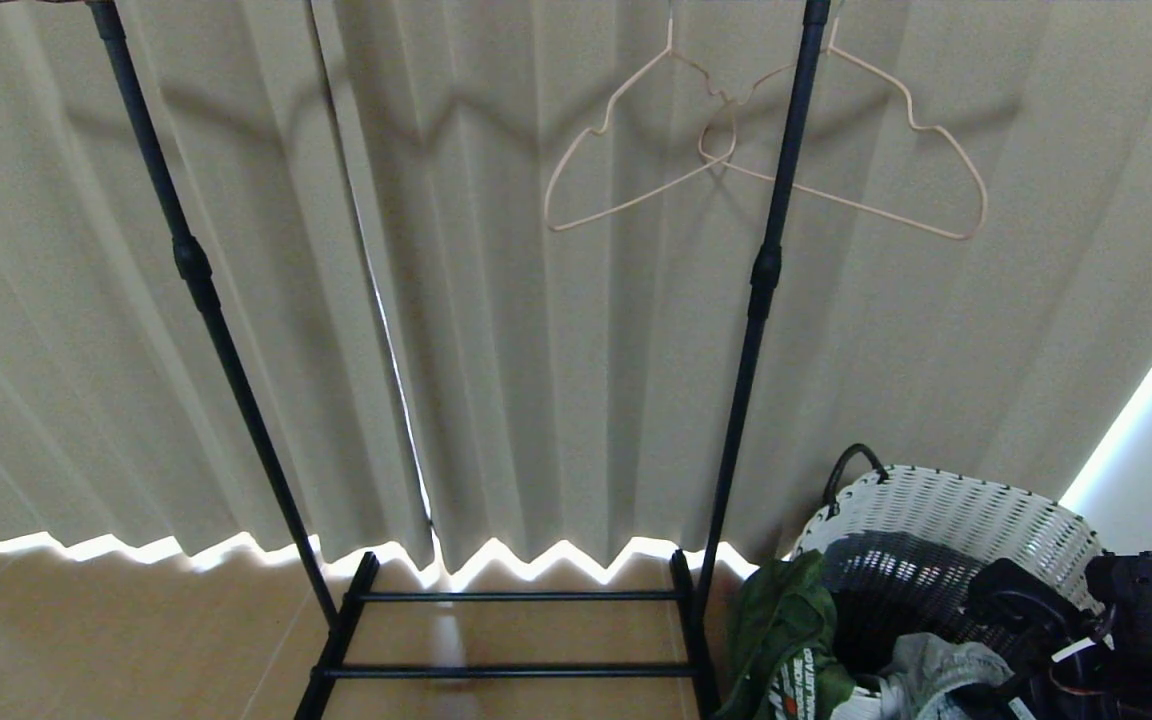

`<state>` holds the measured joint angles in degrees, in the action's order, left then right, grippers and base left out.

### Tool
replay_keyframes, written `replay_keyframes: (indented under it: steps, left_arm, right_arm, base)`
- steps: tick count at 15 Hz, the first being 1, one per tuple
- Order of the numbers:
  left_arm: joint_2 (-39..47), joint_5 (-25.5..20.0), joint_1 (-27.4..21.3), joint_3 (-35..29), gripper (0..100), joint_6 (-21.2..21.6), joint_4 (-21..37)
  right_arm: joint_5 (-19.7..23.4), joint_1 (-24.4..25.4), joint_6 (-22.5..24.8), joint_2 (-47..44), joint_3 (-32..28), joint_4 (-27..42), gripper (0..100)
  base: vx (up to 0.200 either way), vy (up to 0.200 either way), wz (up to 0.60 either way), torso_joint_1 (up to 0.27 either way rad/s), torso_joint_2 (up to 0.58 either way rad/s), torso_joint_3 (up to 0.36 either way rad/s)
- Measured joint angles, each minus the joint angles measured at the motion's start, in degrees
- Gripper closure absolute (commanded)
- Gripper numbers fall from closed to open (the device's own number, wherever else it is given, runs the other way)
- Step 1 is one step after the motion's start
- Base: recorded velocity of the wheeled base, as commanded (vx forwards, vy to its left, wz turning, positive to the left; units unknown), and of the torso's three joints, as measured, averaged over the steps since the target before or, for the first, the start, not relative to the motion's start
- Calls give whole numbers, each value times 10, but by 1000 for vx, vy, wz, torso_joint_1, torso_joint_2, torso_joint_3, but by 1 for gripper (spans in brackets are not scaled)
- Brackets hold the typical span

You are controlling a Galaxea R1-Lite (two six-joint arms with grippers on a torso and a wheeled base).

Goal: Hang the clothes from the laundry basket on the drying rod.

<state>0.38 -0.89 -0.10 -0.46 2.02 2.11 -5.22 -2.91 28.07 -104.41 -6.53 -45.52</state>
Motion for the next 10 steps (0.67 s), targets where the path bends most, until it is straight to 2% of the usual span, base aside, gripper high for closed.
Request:
replay_keyframes:
  steps: [2, 3, 8, 10]
  left_arm:
    - [0, 0, 0, 0, 0, 0, 0]
    - [0, -1, 0, 0, 0, 0, 0]
    - [0, -1, 0, 0, 0, 0, 0]
    - [0, 0, 0, 0, 0, -1, 0]
  right_arm:
    - [0, -4, 0, -8, 14, -25, 0]
    - [0, -5, 0, -10, 20, -37, 100]
    - [1, -5, 0, -20, 39, -89, 100]
    - [1, -3, 0, -18, 56, -148, 100]
  base:
    - [0, 0, 0, 0, 0, 0]
    - [0, 0, 0, 0, 0, 0]
    - [0, 0, 0, 0, 0, 0]
    - [0, 0, 0, 0, 0, 0]
